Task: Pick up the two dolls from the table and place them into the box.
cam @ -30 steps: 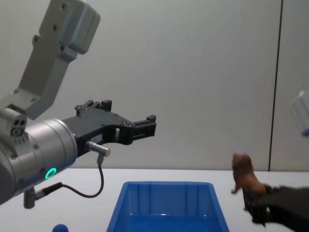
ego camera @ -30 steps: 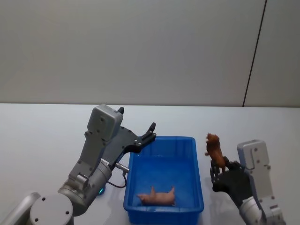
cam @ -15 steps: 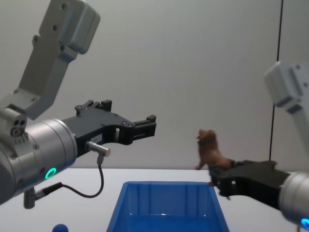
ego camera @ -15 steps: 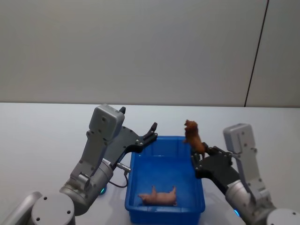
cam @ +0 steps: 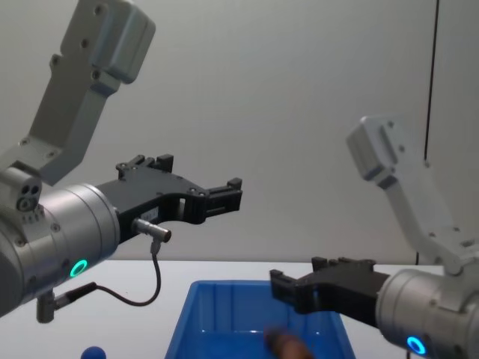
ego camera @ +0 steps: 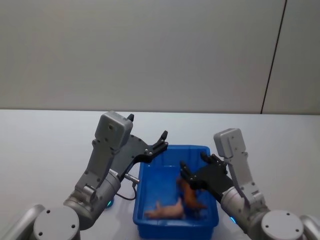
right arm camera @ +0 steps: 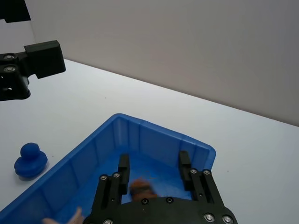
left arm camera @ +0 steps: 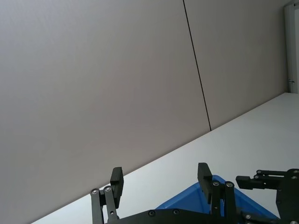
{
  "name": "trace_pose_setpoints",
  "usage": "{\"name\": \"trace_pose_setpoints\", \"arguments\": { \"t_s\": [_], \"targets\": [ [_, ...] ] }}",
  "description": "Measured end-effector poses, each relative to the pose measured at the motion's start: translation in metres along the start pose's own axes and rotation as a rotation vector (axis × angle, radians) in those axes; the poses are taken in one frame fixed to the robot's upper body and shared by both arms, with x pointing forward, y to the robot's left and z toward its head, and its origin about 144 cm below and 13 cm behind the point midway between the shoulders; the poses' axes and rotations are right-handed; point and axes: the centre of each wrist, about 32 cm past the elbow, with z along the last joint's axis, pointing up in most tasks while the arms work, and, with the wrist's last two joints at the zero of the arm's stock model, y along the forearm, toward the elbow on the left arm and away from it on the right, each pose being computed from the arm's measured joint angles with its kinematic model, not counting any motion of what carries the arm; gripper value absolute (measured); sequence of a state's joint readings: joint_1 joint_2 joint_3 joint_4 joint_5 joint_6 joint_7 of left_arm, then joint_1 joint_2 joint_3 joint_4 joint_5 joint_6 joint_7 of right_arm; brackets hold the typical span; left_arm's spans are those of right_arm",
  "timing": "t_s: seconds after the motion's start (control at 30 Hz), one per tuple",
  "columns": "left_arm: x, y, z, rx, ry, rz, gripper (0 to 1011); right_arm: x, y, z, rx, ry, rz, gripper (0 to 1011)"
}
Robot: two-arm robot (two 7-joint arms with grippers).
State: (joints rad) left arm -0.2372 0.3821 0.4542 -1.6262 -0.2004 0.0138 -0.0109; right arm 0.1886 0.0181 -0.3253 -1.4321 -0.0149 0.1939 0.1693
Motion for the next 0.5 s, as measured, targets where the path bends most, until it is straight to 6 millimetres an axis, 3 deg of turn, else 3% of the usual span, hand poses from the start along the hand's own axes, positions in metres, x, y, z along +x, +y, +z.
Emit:
{"name": "trace_pose_setpoints", "arguments": {
  "t_s": [0.23, 0.5],
  "targets": [
    [0.0000, 0.0000, 0.0000, 0.000, 0.000, 0.000, 1001, -0.0038, 0.0054, -0.0003, 0.019, -0.022, -0.007, 823],
    [0.0000, 0.0000, 0.0000, 0.000, 0.000, 0.000, 1001, -0.0055, -0.0007, 0.0000, 0.073, -0.051, -0.056, 1003]
  ]
}}
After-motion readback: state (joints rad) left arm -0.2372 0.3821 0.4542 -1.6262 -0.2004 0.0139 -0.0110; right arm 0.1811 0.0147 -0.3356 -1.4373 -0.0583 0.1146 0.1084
